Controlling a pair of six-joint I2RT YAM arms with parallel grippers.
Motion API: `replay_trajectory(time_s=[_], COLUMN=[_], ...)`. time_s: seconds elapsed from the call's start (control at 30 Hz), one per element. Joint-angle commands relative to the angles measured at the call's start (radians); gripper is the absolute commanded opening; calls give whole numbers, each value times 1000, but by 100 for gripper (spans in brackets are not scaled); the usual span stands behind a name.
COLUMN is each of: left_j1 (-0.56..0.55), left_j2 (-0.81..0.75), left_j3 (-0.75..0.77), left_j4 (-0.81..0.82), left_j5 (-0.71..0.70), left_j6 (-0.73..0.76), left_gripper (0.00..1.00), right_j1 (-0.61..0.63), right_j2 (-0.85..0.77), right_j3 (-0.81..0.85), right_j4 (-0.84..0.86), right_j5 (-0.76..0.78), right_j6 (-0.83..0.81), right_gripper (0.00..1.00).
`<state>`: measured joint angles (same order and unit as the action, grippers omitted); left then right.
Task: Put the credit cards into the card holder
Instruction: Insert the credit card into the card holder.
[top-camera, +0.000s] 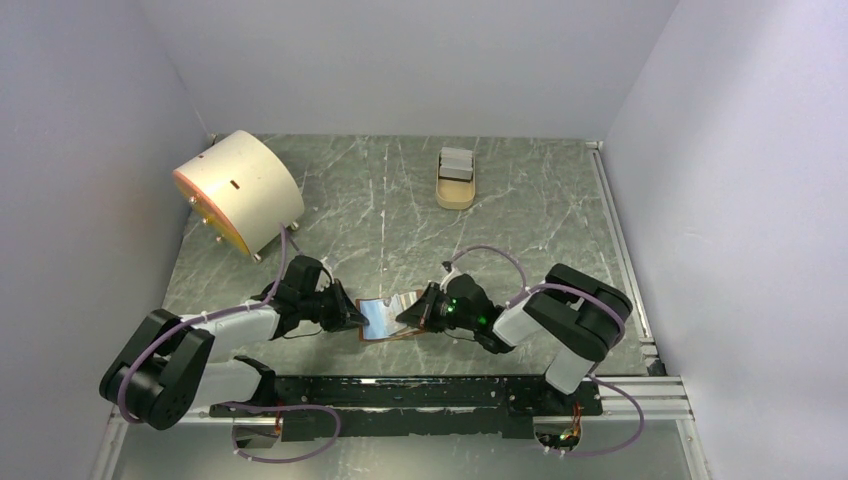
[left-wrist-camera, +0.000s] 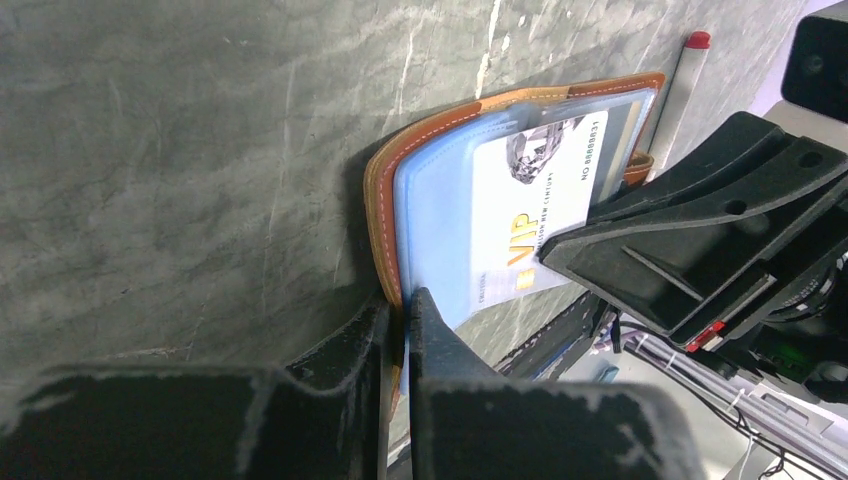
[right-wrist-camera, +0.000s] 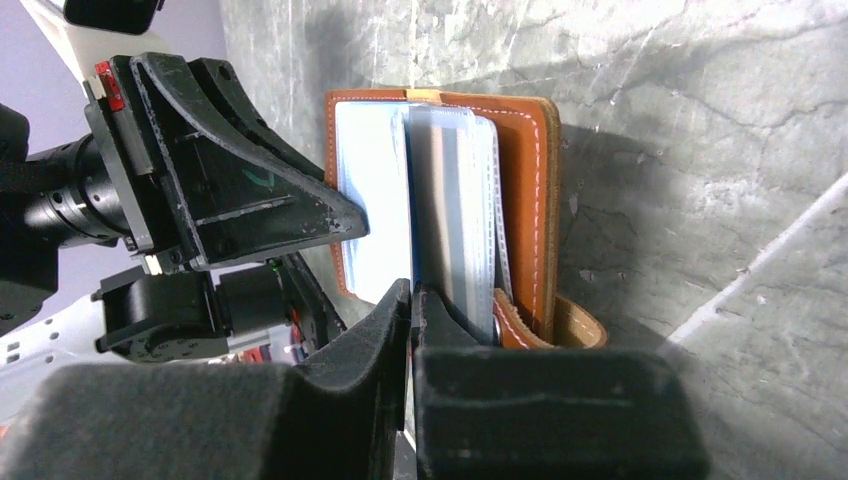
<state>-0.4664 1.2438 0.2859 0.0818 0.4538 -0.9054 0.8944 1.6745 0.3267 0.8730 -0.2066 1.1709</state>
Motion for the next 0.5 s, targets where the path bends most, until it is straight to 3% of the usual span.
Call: replay_trajectory(time_s=[0.0, 0.23, 0.47], left_j1=[2, 2, 2], left_j2=[11, 13, 23], left_j3=[-28, -46, -54], left_j4=[15, 65, 84], left_j5=[21, 65, 80], left_j6=[-4, -42, -55], left_gripper=[9, 12, 17], right_j1=[17, 40, 41], right_j2=[49, 72, -28], right_j3=[-24, -10, 38], right_j4=[97, 101, -182], right_j5=[2, 13, 69], right_j6=[47, 52, -54], right_gripper=[6, 8, 28])
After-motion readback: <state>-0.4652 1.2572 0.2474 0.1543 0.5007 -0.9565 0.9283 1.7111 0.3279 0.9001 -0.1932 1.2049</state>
